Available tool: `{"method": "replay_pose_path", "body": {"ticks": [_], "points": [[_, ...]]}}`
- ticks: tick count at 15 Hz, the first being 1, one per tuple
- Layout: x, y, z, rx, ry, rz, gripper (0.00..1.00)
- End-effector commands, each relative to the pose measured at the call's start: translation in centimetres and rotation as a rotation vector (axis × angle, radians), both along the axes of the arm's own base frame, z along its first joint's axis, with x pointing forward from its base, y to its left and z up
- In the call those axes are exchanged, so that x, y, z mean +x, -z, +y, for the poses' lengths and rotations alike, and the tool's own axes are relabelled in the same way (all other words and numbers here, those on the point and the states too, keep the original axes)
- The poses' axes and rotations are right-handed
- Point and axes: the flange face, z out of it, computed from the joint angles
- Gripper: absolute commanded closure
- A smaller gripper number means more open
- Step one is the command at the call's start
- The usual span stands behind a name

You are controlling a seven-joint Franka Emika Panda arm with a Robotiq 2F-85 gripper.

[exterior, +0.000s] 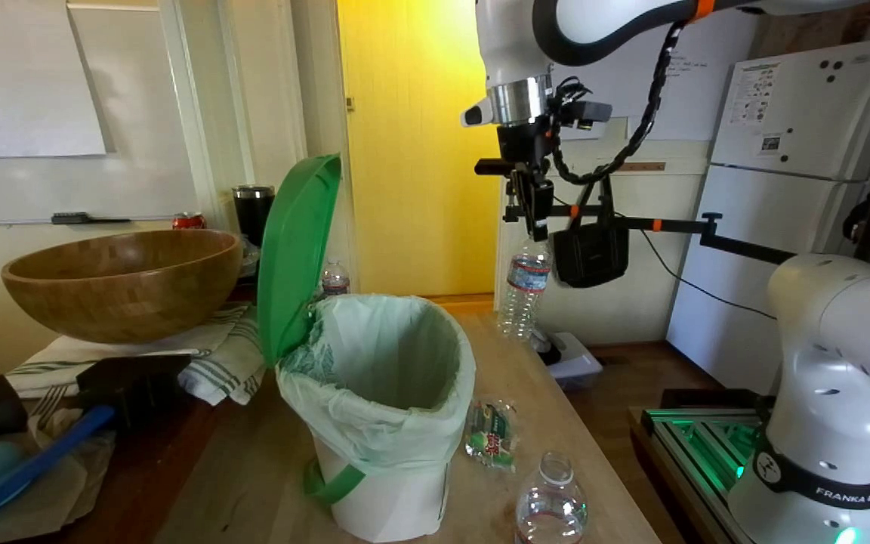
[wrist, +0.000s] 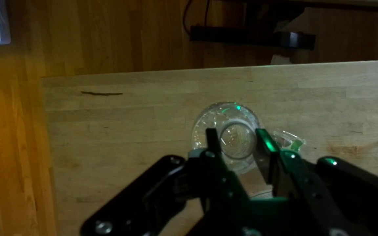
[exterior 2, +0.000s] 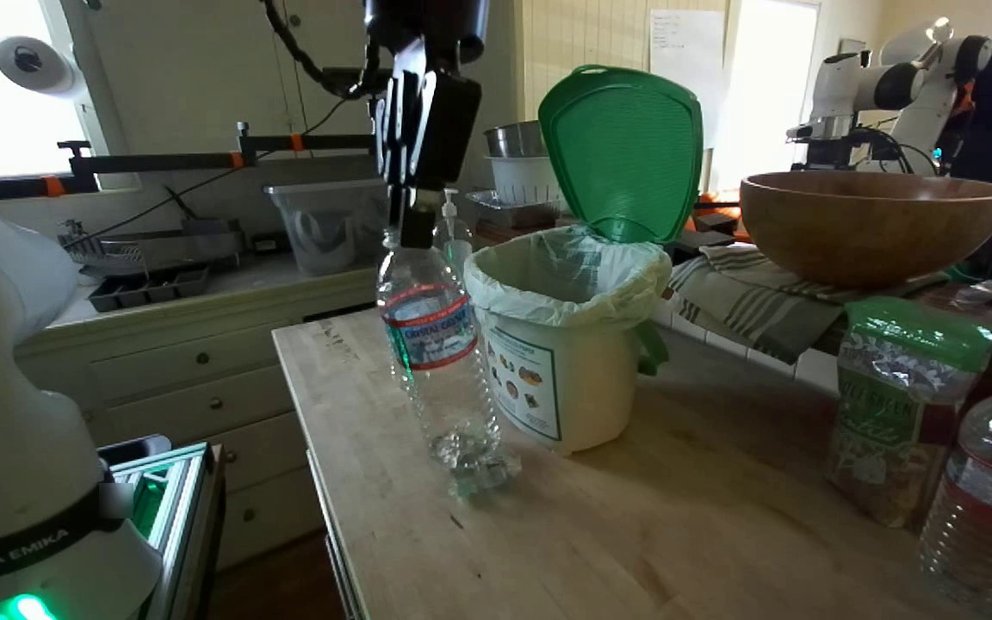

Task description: Take the water bottle out of the bin and put it on the countertop.

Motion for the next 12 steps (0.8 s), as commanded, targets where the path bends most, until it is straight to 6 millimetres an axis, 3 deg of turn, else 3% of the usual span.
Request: {"method": "replay_pose_path", "body": {"ticks": [1,12], "points": [[-0.3,2.6,-1.7,-0.02,-0.002,0.048,0.92],[-0.1,9.0,-4.3,-0.074,0.045,0.152,0.92]]}}
